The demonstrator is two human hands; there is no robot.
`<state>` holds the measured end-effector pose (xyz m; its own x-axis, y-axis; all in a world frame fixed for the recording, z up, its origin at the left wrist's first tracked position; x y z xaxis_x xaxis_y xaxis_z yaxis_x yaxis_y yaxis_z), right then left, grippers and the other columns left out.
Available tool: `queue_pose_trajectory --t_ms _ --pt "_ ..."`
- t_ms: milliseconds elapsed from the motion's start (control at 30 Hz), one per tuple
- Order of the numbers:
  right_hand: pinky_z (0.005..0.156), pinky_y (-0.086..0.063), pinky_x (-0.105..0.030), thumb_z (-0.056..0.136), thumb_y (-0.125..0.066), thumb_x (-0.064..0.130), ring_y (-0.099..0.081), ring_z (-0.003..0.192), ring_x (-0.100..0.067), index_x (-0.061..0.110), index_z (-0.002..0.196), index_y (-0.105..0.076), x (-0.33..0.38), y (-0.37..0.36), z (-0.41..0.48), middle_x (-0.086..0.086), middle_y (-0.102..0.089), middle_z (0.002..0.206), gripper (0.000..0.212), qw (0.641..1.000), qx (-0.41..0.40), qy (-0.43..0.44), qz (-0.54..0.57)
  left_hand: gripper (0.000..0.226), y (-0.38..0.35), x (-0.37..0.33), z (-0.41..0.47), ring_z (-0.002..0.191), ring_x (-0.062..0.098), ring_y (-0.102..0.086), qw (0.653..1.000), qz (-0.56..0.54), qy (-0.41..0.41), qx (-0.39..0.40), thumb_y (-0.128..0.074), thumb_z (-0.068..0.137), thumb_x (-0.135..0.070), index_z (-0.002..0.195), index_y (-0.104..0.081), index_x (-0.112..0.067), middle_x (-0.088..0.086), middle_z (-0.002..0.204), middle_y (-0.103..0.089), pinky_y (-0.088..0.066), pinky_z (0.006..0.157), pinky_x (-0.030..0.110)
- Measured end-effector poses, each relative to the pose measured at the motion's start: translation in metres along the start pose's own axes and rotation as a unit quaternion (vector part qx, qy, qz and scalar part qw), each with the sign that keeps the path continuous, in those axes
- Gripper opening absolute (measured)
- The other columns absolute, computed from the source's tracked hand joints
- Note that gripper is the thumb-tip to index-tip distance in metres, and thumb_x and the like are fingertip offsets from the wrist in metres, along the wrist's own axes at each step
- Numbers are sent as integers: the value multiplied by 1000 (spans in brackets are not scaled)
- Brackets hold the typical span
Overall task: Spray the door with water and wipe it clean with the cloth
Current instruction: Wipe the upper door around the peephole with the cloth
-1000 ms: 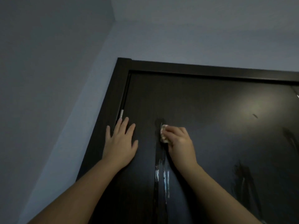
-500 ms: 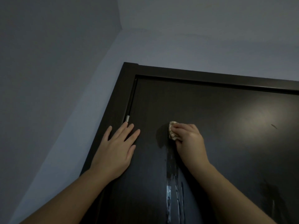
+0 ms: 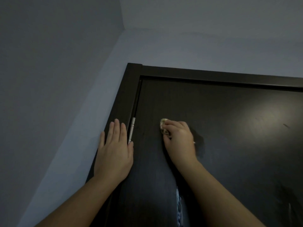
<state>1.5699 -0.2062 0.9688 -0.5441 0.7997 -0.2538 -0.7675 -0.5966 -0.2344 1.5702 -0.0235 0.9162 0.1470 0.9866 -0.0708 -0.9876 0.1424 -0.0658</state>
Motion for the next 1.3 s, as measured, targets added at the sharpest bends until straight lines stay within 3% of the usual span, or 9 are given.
queue_pose_trajectory --t_ms 133,267,433,600,733,867,933,1067,1300 --pt "78 -47 -22 70 -70 -7 -61 87 -21 8 87 -77 44 -29 10 -1 -73 95 23 996 38 61 52 72 -1 6 0 142 10 14 1000 -1 -16 1 10 83 -47 148 7 -16 2 159 9 7 116 33" --pt "86 -52 -30 78 -65 -4 -58 96 -18 9 98 -75 43 -28 9 0 -72 106 26 986 113 108 60 69 -2 8 -1 143 11 9 1000 -7 -25 -13 4 88 -46 149 -1 -14 2 158 2 4 115 33" --pt "90 -48 -28 85 -59 -1 -53 102 -18 9 103 -73 42 -30 29 0 -69 111 25 996 70 37 32 65 -7 8 -1 144 17 -11 999 26 -20 -28 -7 93 -41 149 -19 -10 8 157 -17 -11 115 38" --pt "80 -53 -27 74 -71 -4 -60 89 -18 10 91 -76 39 -30 2 1 -73 99 23 989 80 113 55 63 -8 9 -2 145 19 -12 999 32 -25 -32 -6 94 -41 148 -16 -10 9 157 -16 -8 114 38" --pt "71 -54 -27 70 -72 -7 -59 80 -20 9 84 -76 37 -32 15 0 -74 91 22 999 10 35 34 65 -7 4 -4 144 20 -17 998 51 -7 -23 -7 93 -40 148 -23 -10 9 156 -20 -11 114 39" --pt "73 -50 -20 75 -71 1 -59 80 -18 14 89 -77 31 -23 -6 5 -73 101 20 987 68 138 44 69 -6 2 -6 145 15 -3 999 30 1 -26 6 88 -44 149 -8 -15 4 158 -5 -1 115 37" --pt "76 -51 -24 74 -67 -3 -59 83 -20 17 92 -77 -1 -1 -6 8 -72 105 28 995 26 97 23 65 -6 1 -7 145 15 -1 999 26 10 -32 7 89 -45 146 -3 -16 4 158 -4 -1 115 37" --pt "89 -51 -30 83 -62 -3 -56 97 -19 12 103 -74 -26 4 18 3 -70 113 28 995 -35 -88 -7 62 -6 -1 -10 146 19 -11 999 36 18 -22 2 92 -44 146 -7 -14 7 158 -12 -7 116 40" --pt "77 -49 -23 75 -66 -5 -59 84 -21 12 92 -77 3 -3 11 3 -73 104 26 991 88 91 44 65 -5 -1 -9 142 24 -28 997 77 20 -14 -14 94 -42 147 -29 -6 12 153 -29 -21 112 43"
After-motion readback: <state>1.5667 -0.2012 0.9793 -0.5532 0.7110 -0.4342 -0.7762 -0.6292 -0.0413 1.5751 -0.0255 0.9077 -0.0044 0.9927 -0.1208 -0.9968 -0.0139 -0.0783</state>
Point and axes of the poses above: each hand's wrist, its own z-axis towards the middle knuckle, its own y-axis out of the back of the hand, x = y × z, the point moved 2 cm from there along z, towards the middle knuckle
